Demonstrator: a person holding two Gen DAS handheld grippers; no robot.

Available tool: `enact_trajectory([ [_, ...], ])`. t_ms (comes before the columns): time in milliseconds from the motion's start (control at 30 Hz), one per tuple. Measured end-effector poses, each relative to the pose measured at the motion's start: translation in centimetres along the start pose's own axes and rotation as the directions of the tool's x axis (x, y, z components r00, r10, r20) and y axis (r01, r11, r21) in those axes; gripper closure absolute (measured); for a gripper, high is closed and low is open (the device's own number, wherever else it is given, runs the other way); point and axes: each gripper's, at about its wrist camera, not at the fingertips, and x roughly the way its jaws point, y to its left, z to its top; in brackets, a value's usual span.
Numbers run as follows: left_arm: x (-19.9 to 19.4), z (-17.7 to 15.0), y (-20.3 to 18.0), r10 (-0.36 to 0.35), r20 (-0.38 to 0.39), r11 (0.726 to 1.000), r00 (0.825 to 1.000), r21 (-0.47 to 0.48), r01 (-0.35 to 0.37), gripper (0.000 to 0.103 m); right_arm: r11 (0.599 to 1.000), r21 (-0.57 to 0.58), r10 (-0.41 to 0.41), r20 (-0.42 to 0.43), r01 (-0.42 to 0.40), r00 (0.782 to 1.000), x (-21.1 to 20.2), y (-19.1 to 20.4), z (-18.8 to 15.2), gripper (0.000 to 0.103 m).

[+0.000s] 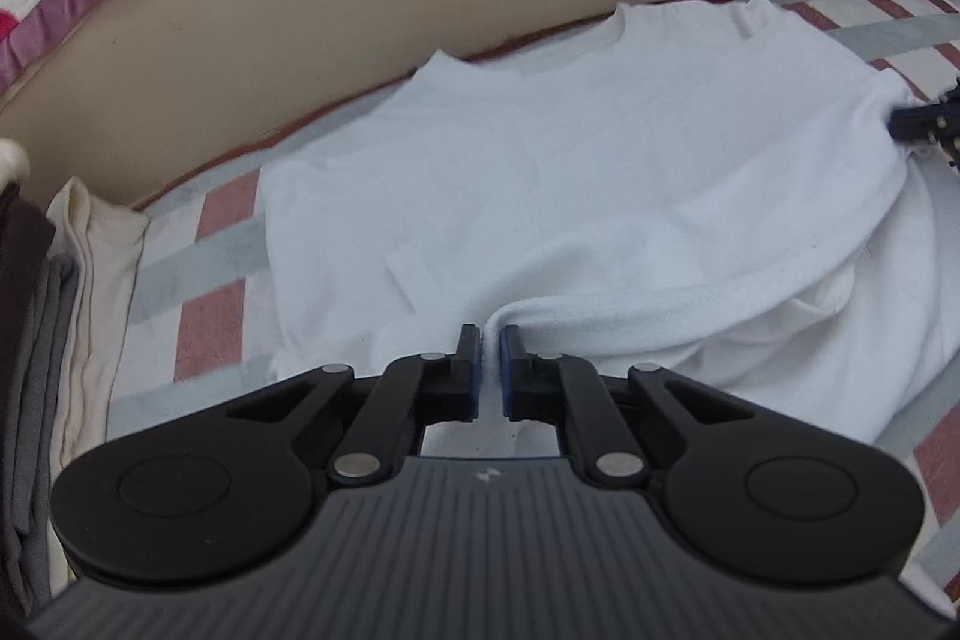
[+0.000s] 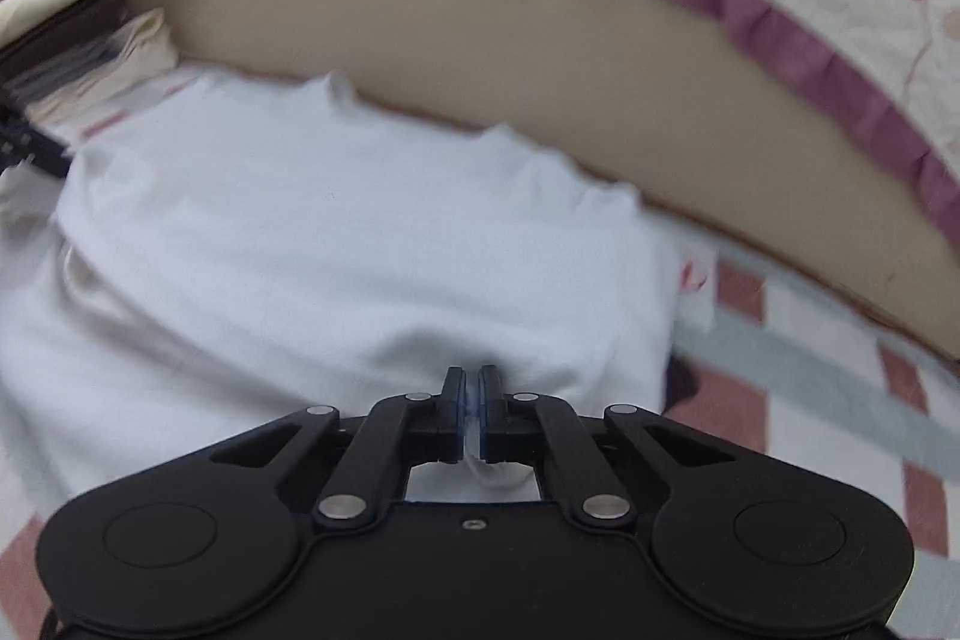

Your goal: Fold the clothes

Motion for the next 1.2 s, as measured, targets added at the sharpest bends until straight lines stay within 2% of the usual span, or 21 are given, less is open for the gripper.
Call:
enact_trajectory([
  [67,0.7,1.3,0.4,0.026,0.011,1.0,1.0,-0.01,-0.025,0.097,0.999,0.037,-0.014,0.054,0.012,0.998,-0.1,-0.8,1.3,0.101],
  [167,1.8,3.2,1.1,0.064,0.027,0.998,0.998,-0.026,-0.063,0.097,0.987,0.159,-0.009,0.113,-0.009,0.994,0.5,-2.6,4.0,0.101],
  [233,2.5,4.5,1.5,0.09,0.037,0.995,0.995,-0.036,-0.088,0.096,0.982,0.182,-0.064,0.115,0.043,0.991,1.7,-2.9,5.2,0.099],
  [267,2.8,5.1,1.7,0.103,0.042,0.994,0.994,-0.042,-0.101,0.092,0.976,0.199,-0.105,0.094,0.085,0.99,2.2,-3.0,5.6,0.098],
  [333,3.4,5.7,3.0,0.125,0.031,0.984,0.992,-0.133,-0.12,0.091,0.958,0.258,-0.143,0.057,0.124,0.988,2.3,-3.2,5.3,0.092],
  [400,3.4,5.2,4.2,0.116,0.02,0.97,0.993,-0.219,-0.108,0.088,0.945,0.318,-0.096,0.051,0.075,0.994,1.1,-3.4,4.4,0.089],
  [433,3.0,4.7,4.4,0.104,0.021,0.968,0.994,-0.233,-0.096,0.085,0.95,0.313,-0.033,0.061,0.012,0.998,0.3,-3.2,4.0,0.087],
  [500,2.1,3.5,4.3,0.062,0.033,0.975,0.998,-0.214,-0.053,0.069,0.961,0.258,0.087,0.06,-0.1,0.994,-0.9,-2.2,3.1,0.077],
  [533,1.7,2.8,4.1,0.042,0.036,0.979,0.998,-0.202,-0.034,0.065,0.958,0.234,0.157,0.049,-0.164,0.986,-1.1,-1.7,2.9,0.069],
  [567,1.2,2.1,3.9,0.03,0.033,0.981,0.999,-0.194,-0.023,0.059,0.947,0.224,0.23,0.034,-0.232,0.973,-1.1,-1.3,2.7,0.066],
  [633,0.5,0.8,3.5,0.008,0.025,0.983,1.0,-0.186,-0.003,0.059,0.909,0.238,0.349,0.015,-0.342,0.937,-0.6,-0.5,2.6,0.066],
  [700,0.0,-0.4,3.6,0.001,0.005,0.976,1.0,-0.217,0.0,0.059,0.859,0.285,0.452,-0.029,-0.426,0.892,0.3,0.1,2.6,0.066],
  [800,-1.0,-2.2,4.8,-0.008,-0.003,0.946,1.0,-0.324,0.006,0.059,0.781,0.396,0.551,-0.073,-0.483,0.831,1.5,0.6,2.0,0.064],
  [833,-1.3,-2.7,5.3,-0.018,-0.005,0.933,1.0,-0.36,0.015,0.058,0.756,0.432,0.576,-0.084,-0.492,0.813,1.9,0.7,1.7,0.058],
  [900,-1.5,-3.5,6.2,-0.035,-0.022,0.912,0.999,-0.409,0.023,0.058,0.721,0.495,0.609,-0.121,-0.484,0.784,2.8,1.1,1.0,0.056],
  [933,-1.5,-3.8,6.7,-0.043,-0.032,0.903,0.999,-0.43,0.025,0.058,0.713,0.514,0.614,-0.129,-0.477,0.779,3.1,1.4,0.6,0.056],
  [1067,-1.3,-4.4,7.5,-0.044,-0.046,0.886,0.998,-0.464,0.018,0.058,0.703,0.526,0.609,-0.097,-0.478,0.788,4.0,2.7,-0.2,0.056],
  [1100,-1.3,-4.5,7.6,-0.041,-0.047,0.885,0.998,-0.465,0.014,0.058,0.724,0.497,0.593,-0.093,-0.479,0.8,4.0,3.1,0.0,0.063],
  [1133,-1.2,-4.6,7.5,-0.039,-0.05,0.886,0.998,-0.464,0.012,0.058,0.762,0.443,0.567,-0.103,-0.473,0.817,3.9,3.7,0.3,0.091],
  [1167,-1.1,-4.6,7.4,-0.039,-0.052,0.886,0.998,-0.464,0.01,0.058,0.795,0.391,0.541,-0.112,-0.464,0.833,3.7,4.2,0.5,0.102],
  [1200,-0.9,-4.6,7.3,-0.04,-0.052,0.886,0.998,-0.463,0.011,0.058,0.823,0.348,0.515,-0.123,-0.449,0.848,3.2,4.5,0.6,0.102],
])
